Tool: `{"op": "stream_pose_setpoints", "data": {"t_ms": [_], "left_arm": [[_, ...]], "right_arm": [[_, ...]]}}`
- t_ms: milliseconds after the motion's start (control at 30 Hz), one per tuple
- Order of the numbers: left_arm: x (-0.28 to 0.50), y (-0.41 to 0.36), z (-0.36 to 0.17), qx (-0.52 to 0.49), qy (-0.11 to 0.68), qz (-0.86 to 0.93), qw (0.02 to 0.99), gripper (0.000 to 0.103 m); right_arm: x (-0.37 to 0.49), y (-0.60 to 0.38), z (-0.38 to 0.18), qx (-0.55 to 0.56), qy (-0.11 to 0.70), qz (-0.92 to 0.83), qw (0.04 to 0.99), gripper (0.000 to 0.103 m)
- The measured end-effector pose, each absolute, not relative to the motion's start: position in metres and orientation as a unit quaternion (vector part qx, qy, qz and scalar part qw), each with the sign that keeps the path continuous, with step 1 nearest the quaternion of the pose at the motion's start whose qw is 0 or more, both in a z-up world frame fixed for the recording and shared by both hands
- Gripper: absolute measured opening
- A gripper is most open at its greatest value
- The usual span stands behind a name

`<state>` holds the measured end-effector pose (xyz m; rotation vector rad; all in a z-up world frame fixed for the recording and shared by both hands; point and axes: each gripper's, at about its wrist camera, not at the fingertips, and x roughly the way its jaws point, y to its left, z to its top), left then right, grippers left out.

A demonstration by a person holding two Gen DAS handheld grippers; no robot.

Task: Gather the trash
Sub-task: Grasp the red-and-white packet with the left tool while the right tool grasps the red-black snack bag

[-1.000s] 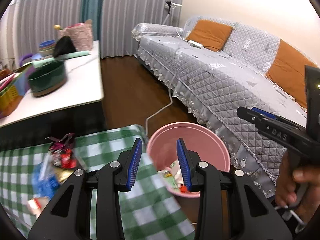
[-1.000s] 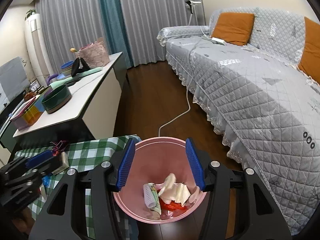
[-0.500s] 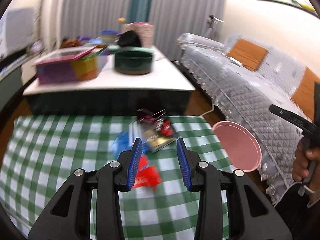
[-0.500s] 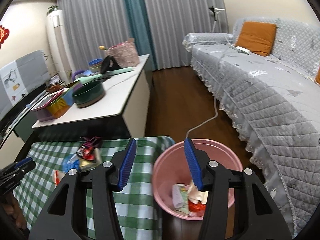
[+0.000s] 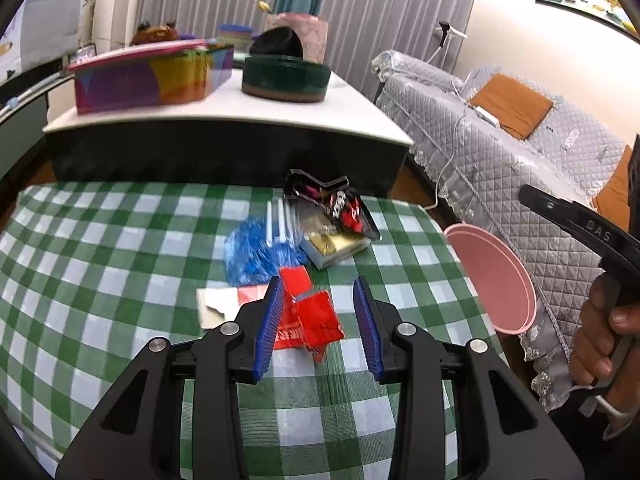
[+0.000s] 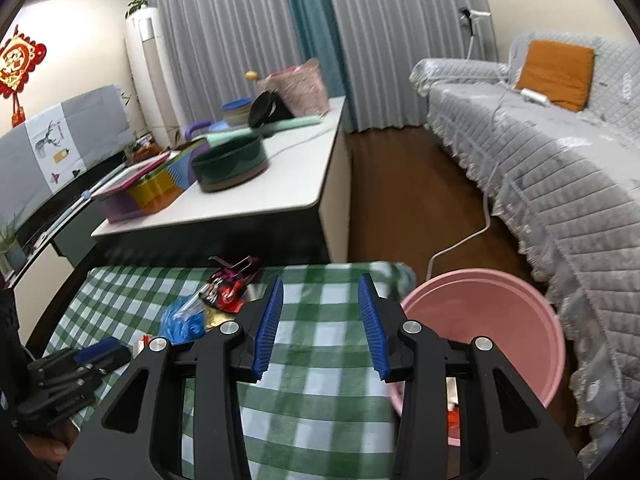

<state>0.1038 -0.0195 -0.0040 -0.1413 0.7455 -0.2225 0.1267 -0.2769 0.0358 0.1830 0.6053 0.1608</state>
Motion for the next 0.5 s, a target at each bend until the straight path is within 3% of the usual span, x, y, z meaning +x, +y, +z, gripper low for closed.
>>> {"op": "stream_pose_setpoints", "data": {"t_ms": [200, 233, 333, 500], "left_arm": [[0.112, -0.02, -0.02, -0.071, 0.389, -0.102, 0.913, 0.033], [0.113, -0.019, -0.021, -0.073, 0.392, -0.102, 0.911, 0.022], [0.115, -0.016, -0.02, -0.067, 0.39, -0.097, 0.913, 0.009], [0.116, -0.007, -0.012, -0.054, 0.37, -0.074, 0.925, 0.004]], "right_arm": [[0.149, -0.244, 0.01, 0.077, 0.324, 0.103, 0.937, 0.039], [0.151, -0.24, 0.007, 0.075, 0.326, 0.106, 0.936, 0.039], [0.163, -0.227, -0.004, 0.071, 0.339, 0.117, 0.931, 0.039], [0.182, -0.207, -0.023, 0.063, 0.364, 0.133, 0.92, 0.039]]}}
